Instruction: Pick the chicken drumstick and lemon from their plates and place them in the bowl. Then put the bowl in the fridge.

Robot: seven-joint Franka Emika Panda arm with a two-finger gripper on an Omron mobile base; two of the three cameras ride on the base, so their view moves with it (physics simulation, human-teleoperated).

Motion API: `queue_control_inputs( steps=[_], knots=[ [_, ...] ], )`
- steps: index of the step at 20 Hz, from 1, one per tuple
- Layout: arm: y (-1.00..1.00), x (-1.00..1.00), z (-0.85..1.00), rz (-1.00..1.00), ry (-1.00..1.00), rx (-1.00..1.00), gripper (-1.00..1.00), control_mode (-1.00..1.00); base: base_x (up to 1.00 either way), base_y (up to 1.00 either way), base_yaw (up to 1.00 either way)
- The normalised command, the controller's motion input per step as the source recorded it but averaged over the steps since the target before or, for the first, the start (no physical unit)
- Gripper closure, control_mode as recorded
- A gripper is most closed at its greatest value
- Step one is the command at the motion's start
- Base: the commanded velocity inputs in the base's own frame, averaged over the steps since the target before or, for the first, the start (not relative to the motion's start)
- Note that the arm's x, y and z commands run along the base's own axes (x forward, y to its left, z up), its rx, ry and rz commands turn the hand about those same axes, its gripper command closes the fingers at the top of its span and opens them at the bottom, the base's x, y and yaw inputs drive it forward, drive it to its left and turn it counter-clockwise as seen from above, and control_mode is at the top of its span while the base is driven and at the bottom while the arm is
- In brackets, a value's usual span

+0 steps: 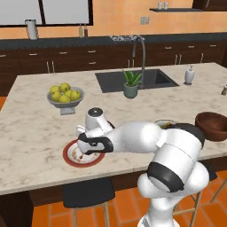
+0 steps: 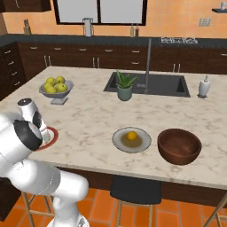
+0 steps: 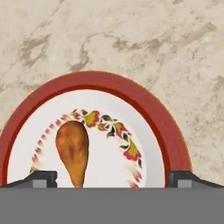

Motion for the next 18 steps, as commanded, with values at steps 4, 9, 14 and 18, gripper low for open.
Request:
queue_control_inputs(
  steps=[4, 9, 14, 18],
  knots=[
    [0.22, 0.18, -0.09, 0.01, 0.13, 0.0, -1.0, -1.0, 0.0, 0.0, 0.0],
    [0.36, 0.09, -0.13, 0.0, 0.09, 0.0, -1.0, -1.0, 0.0, 0.0, 0.0],
    [0.0, 0.05, -0.43, 0.0, 0.0, 0.0, -1.0, -1.0, 0.0, 0.0, 0.0],
    [0.0, 0.24, -0.22, 0.0, 0.0, 0.0, -1.0, -1.0, 0.0, 0.0, 0.0]
  ],
)
